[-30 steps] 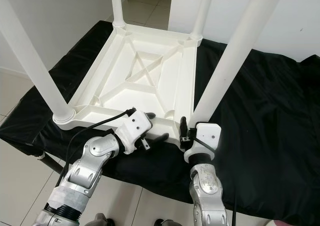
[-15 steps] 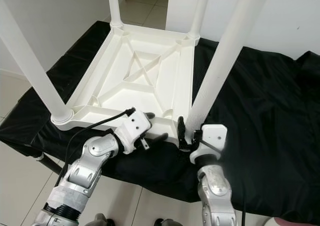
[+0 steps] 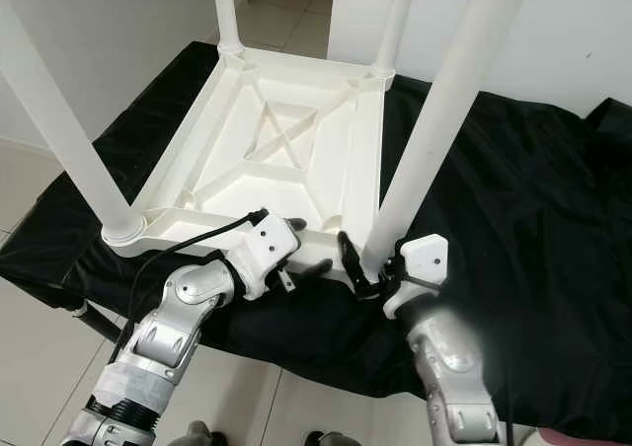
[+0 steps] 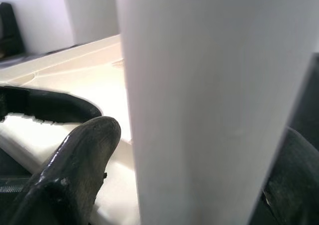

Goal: Building children table

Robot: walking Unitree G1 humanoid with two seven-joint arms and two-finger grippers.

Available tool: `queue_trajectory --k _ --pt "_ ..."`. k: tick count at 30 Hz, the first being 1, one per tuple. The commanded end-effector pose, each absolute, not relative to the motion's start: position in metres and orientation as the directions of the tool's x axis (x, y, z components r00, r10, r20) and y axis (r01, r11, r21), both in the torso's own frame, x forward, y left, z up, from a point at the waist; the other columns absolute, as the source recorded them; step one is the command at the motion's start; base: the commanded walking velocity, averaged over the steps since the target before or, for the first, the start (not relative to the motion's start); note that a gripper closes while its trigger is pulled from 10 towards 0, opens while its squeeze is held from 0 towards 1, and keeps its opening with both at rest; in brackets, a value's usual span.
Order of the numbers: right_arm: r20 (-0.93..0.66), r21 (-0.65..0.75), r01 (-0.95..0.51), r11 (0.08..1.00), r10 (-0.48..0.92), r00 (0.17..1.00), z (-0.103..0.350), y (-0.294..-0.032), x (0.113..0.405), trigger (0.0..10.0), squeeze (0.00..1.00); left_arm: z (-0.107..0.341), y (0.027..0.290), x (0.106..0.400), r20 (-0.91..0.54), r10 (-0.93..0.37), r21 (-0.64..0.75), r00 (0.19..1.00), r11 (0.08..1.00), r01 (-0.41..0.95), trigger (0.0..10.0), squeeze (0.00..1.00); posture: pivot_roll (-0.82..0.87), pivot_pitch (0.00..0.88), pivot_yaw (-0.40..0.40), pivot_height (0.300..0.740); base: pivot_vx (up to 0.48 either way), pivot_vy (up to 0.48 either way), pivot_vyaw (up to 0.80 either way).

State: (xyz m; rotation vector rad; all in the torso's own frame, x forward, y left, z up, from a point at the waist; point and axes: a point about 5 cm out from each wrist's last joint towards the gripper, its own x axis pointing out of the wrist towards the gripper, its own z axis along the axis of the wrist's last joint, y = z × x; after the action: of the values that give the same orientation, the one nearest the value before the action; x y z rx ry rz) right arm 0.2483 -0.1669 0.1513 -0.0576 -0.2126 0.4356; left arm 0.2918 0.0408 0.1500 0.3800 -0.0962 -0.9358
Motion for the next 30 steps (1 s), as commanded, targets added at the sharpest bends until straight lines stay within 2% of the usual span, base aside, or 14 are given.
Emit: queue_trajectory --k 1,11,25,26,27,28,30 --pt "0.167 -0.098 -0.457 0.884 0.467 0.868 0.148 -0.168 0.25 10.0 0.0 0.152 0.043 0.297 -0.04 -0.742 0.362 0.669 0.613 0.702 10.0 0.0 -0.01 0.105 -0.013 0.74 0.0 0.0 0.0" --pt "0.112 -0.152 -0.547 0.823 0.564 0.818 0.15 -0.18 0.26 10.0 0.0 0.153 0.044 0.298 -0.043 -0.749 0.373 0.662 0.602 0.706 10.0 0.0 0.02 0.1 0.003 0.74 0.0 0.0 0.0" --pt "0.091 -0.129 -0.605 0.786 0.616 0.782 0.153 -0.189 0.268 10.0 0.0 0.155 0.048 0.296 -0.057 -0.771 0.4 0.635 0.565 0.722 10.0 0.0 0.03 0.102 -0.011 0.74 0.0 0.0 0.0" --pt "0.083 -0.127 -0.606 0.785 0.617 0.782 0.15 -0.19 0.268 4.5 0.0 0.155 0.049 0.294 -0.059 -0.778 0.392 0.626 0.559 0.731 10.0 0.0 0.04 0.104 -0.016 0.74 0.0 0.0 0.0" --pt "0.083 -0.127 -0.606 0.785 0.617 0.782 0.15 -0.19 0.268 4.5 0.0 0.155 0.049 0.294 -0.059 -0.778 0.392 0.626 0.559 0.731 10.0 0.0 0.04 0.104 -0.016 0.74 0.0 0.0 0.0" --pt "0.075 -0.122 -0.607 0.786 0.617 0.784 0.147 -0.192 0.267 0.0 0.0 0.154 0.05 0.292 -0.063 -0.789 0.383 0.611 0.546 0.745 10.0 0.0 0.04 0.104 -0.018 0.74 0.0 0.0 0.0" --pt "0.058 -0.114 -0.602 0.79 0.61 0.79 0.141 -0.196 0.266 0.0 0.0 0.154 0.055 0.288 -0.075 -0.811 0.385 0.58 0.513 0.768 10.0 0.0 0.04 0.104 -0.017 0.74 0.0 0.0 0.0"
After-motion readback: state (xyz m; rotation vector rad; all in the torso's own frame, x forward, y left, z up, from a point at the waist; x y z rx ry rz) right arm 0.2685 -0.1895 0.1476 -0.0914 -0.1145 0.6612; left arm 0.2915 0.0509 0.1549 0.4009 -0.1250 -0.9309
